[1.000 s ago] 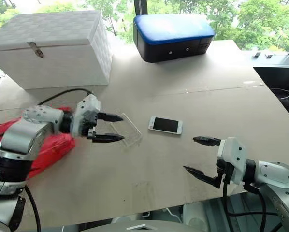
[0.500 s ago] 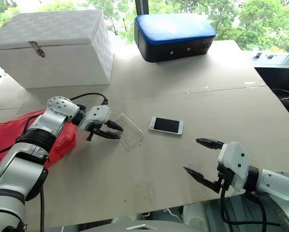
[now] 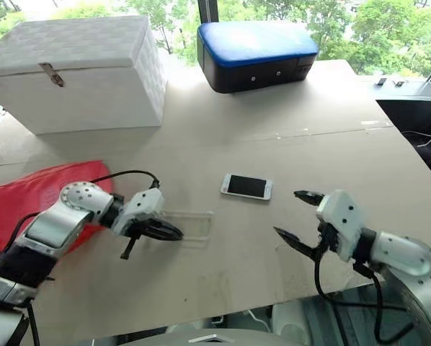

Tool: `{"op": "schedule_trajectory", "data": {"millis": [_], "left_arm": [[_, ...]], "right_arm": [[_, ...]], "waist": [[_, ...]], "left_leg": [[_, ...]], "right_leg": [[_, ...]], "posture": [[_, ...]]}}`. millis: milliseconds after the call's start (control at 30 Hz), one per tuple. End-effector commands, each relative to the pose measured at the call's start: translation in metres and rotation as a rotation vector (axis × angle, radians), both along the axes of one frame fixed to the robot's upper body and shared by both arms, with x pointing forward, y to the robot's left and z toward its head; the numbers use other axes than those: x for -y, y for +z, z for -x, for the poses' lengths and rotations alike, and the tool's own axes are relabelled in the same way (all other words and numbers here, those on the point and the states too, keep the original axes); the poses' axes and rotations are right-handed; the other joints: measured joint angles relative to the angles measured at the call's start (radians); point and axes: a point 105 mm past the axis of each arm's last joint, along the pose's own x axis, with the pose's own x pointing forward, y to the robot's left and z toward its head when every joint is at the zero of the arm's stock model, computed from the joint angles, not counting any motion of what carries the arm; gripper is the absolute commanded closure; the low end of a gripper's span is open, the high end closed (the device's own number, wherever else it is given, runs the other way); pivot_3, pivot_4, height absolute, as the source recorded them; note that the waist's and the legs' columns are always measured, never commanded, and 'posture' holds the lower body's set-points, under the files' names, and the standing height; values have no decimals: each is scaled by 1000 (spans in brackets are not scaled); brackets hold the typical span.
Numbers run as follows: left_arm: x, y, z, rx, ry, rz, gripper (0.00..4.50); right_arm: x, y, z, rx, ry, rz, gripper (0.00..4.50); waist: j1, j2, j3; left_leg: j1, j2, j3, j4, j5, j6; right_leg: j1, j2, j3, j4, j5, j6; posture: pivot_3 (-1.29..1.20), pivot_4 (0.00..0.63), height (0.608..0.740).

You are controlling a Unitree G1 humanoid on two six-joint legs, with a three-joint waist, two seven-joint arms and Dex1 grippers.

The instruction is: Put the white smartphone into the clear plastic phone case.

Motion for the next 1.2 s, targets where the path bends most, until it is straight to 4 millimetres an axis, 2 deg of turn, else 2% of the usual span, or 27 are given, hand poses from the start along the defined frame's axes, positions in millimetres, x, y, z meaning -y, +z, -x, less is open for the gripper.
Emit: {"op": "schedule_trajectory", "data": {"millis": [33,167,300,433,633,667,767,1000,1100,1200], "left_arm": [[28,6,-8,87,60,-11,4449],[51,6,-14,82,133,7,4449],[60,0,-11,70,123,-8,4449],[65,-1,-16,106,125,12,4449],[58,11,-11,138,130,85,1800],[59,17,-7,137,118,135,1232],[54,32,3,163,147,270,24],[20,43,24,251,343,443,24],[1,34,36,292,405,419,24],[-10,37,47,308,476,469,24]], "right_arm": [[-2,-1,-5,-35,42,20,0],[-1,2,-9,-27,54,26,0],[-3,-3,-8,-36,87,47,0],[4,-6,-27,-14,31,91,0],[-4,-6,-48,-15,42,84,0],[-7,-7,-52,-19,50,83,0],[-17,-13,-70,-31,57,76,0],[-38,-24,-97,-70,109,84,0],[-43,-26,-106,-76,127,98,0],[-46,-33,-111,-92,153,130,0]], "waist": [[9,0,0],[15,0,0],[12,0,0],[11,0,0],[8,0,0],[5,0,0],[-10,0,0],[-14,1,1],[-12,1,1],[-8,1,1]], "left_leg": [[0,0,-1,0,0,0],[-1,-1,0,1,0,0],[-1,-1,1,1,2,-3],[0,-1,1,1,1,-2],[0,-1,1,2,1,-1],[0,-1,1,2,2,-3],[-1,-1,1,2,2,-4],[-1,-1,2,1,2,-4],[0,-1,2,1,2,-4],[0,-1,2,1,2,-4]], "right_leg": [[0,1,0,0,0,0],[1,2,1,0,0,0],[0,3,3,0,2,4],[1,3,4,0,2,4],[1,3,5,0,1,2],[1,3,4,0,1,2],[0,3,5,0,2,4],[0,2,4,-1,2,4],[0,1,5,-1,1,2],[-1,0,4,-1,1,1]], "posture": [[0,150,734],[0,150,734],[0,150,734],[0,150,734],[0,150,734],[0,150,734],[0,150,734],[0,150,734],[0,150,734],[0,150,734]]}}
